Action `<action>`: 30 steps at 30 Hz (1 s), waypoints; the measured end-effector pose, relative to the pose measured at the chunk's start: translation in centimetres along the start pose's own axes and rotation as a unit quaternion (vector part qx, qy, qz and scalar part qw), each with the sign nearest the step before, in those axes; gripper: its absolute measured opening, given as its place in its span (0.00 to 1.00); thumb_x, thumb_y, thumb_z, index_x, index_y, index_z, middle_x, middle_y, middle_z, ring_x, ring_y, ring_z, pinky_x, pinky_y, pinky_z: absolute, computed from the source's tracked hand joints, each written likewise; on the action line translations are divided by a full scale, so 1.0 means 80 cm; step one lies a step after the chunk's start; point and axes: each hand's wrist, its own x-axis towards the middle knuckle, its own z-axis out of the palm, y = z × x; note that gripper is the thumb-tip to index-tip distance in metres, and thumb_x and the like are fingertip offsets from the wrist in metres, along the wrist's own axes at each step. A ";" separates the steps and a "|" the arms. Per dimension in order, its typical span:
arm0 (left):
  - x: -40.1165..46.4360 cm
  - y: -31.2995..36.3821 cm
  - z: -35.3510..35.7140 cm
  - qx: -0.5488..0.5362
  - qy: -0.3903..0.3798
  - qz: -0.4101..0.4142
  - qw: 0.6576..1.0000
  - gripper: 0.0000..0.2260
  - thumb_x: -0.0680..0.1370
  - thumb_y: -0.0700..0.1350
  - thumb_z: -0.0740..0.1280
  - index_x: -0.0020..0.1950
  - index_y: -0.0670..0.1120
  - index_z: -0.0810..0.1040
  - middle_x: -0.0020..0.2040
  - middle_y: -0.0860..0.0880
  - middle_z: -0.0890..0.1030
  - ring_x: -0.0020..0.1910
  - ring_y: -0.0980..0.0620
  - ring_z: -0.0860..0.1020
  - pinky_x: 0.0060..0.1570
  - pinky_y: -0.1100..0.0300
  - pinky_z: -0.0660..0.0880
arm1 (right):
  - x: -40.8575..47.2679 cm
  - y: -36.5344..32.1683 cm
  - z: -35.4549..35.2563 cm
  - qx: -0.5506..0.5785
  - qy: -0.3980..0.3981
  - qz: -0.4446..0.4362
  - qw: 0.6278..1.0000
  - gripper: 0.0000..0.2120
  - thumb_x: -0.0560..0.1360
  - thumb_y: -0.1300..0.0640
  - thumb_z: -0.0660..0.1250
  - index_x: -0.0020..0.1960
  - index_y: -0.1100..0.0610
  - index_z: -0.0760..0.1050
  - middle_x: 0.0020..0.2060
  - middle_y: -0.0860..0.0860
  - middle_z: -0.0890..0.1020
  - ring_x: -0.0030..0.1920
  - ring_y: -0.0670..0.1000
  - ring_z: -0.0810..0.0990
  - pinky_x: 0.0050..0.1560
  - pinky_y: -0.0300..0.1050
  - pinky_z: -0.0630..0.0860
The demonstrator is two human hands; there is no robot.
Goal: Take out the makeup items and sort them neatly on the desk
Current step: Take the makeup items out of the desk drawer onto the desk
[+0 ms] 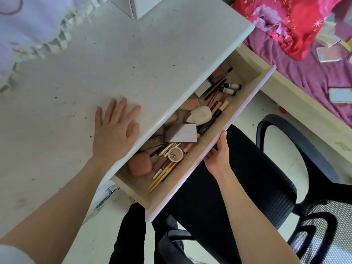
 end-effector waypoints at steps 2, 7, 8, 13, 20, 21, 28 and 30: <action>0.000 0.001 0.000 -0.005 0.000 -0.001 1.000 0.23 0.78 0.54 0.50 0.72 0.53 0.65 0.74 0.45 0.61 0.73 0.41 0.57 0.70 0.40 0.49 | 0.001 0.001 0.000 0.005 0.005 0.007 1.000 0.24 0.69 0.33 0.64 0.56 0.48 0.77 0.53 0.55 0.80 0.56 0.54 0.78 0.57 0.52 0.76; 0.000 0.002 0.000 0.005 -0.003 0.003 1.000 0.23 0.78 0.54 0.49 0.72 0.53 0.64 0.74 0.44 0.61 0.73 0.40 0.57 0.70 0.39 0.50 | -0.001 0.000 0.001 0.013 0.010 0.010 1.000 0.22 0.70 0.34 0.64 0.55 0.48 0.76 0.55 0.56 0.79 0.57 0.55 0.77 0.58 0.53 0.75; 0.000 0.001 0.000 0.005 -0.003 0.003 1.000 0.23 0.78 0.54 0.49 0.72 0.53 0.64 0.74 0.44 0.61 0.73 0.40 0.57 0.70 0.39 0.50 | -0.002 0.000 0.002 0.012 0.011 0.010 1.000 0.21 0.71 0.34 0.63 0.54 0.48 0.75 0.56 0.56 0.79 0.57 0.55 0.77 0.60 0.54 0.74; 0.000 0.000 0.001 0.005 -0.010 0.003 1.000 0.23 0.78 0.55 0.47 0.72 0.53 0.63 0.74 0.44 0.61 0.74 0.41 0.57 0.70 0.40 0.49 | -0.011 -0.003 0.016 -0.094 0.105 -0.018 0.990 0.15 0.74 0.41 0.65 0.51 0.51 0.74 0.51 0.52 0.79 0.53 0.52 0.78 0.57 0.51 0.76; -0.002 -0.001 0.001 0.003 -0.001 0.011 1.000 0.22 0.78 0.54 0.49 0.72 0.53 0.64 0.74 0.44 0.62 0.73 0.41 0.58 0.70 0.39 0.51 | -0.028 0.013 0.028 -0.366 0.141 -0.070 0.917 0.23 0.75 0.59 0.64 0.68 0.56 0.63 0.57 0.56 0.75 0.54 0.56 0.77 0.54 0.57 0.78; -0.001 -0.002 0.001 0.003 -0.001 0.011 1.000 0.22 0.78 0.54 0.49 0.72 0.53 0.64 0.74 0.44 0.61 0.73 0.41 0.57 0.70 0.39 0.51 | -0.028 0.012 0.029 -0.368 0.141 -0.074 0.916 0.23 0.76 0.60 0.63 0.69 0.56 0.62 0.58 0.56 0.75 0.54 0.56 0.77 0.54 0.58 0.78; -0.002 0.000 -0.002 -0.008 -0.010 0.002 1.000 0.23 0.78 0.55 0.47 0.72 0.54 0.63 0.75 0.45 0.60 0.74 0.42 0.56 0.71 0.39 0.49 | -0.032 0.014 0.005 -0.363 0.156 -0.081 0.915 0.13 0.75 0.62 0.63 0.59 0.58 0.67 0.51 0.59 0.76 0.48 0.57 0.78 0.52 0.60 0.78; -0.003 0.003 -0.003 -0.013 -0.008 0.000 1.000 0.23 0.78 0.55 0.47 0.72 0.54 0.64 0.75 0.45 0.60 0.74 0.42 0.55 0.71 0.39 0.49 | -0.032 0.017 -0.006 -0.355 0.157 -0.076 0.919 0.10 0.75 0.63 0.62 0.56 0.59 0.68 0.49 0.60 0.75 0.44 0.55 0.76 0.51 0.60 0.79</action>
